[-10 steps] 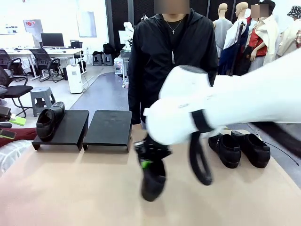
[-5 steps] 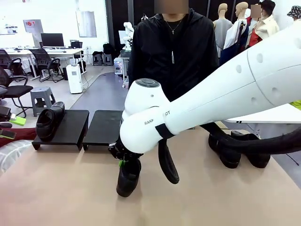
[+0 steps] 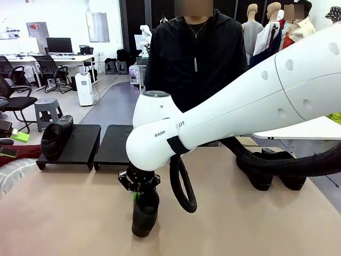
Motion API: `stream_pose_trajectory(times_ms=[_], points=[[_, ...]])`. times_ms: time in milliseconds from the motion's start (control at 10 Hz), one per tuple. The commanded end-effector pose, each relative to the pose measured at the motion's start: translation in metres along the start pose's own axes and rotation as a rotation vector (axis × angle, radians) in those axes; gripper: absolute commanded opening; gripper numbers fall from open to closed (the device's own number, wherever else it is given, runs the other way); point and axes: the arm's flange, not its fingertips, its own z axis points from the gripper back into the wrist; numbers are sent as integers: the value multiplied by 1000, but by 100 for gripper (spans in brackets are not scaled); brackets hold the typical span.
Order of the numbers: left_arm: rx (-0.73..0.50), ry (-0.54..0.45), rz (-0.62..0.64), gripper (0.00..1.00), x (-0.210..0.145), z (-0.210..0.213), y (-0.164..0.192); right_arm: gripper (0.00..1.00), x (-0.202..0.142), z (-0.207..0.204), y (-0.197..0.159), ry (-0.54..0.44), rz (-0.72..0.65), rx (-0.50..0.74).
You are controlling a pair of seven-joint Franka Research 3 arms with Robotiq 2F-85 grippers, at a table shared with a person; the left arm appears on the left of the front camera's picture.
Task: Organize the shoes by placing them on the stand.
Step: Pick up one Shoe and place it in the middle of the table.
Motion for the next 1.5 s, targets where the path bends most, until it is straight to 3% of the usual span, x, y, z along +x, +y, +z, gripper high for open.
stream_pose_trajectory(times_ms=[0,100,300,500,700,800,900,1000,1200,1400], points=[[-4,2,-14,100,-1,1,2,56,6,6,2,-6,15,28],[-4,2,-14,100,-1,1,2,100,4,8,2,-11,14,35],[-4,2,-14,100,-1,1,2,100,-7,30,-6,-7,52,118],[-4,2,-14,100,-1,1,2,100,-36,91,-45,-72,83,203],[-4,2,-14,100,-1,1,2,100,-83,164,-116,-108,94,177],[-4,2,-14,100,-1,1,2,100,-118,203,-162,-105,188,257],[-4,2,-14,100,-1,1,2,100,-134,222,-189,-101,256,296],[-4,2,-14,100,-1,1,2,100,-154,247,-239,-84,325,389],[-4,2,-14,100,-1,1,2,100,-181,268,-327,-162,294,506],[-4,2,-14,100,-1,1,2,100,-196,258,-406,-290,135,565]])
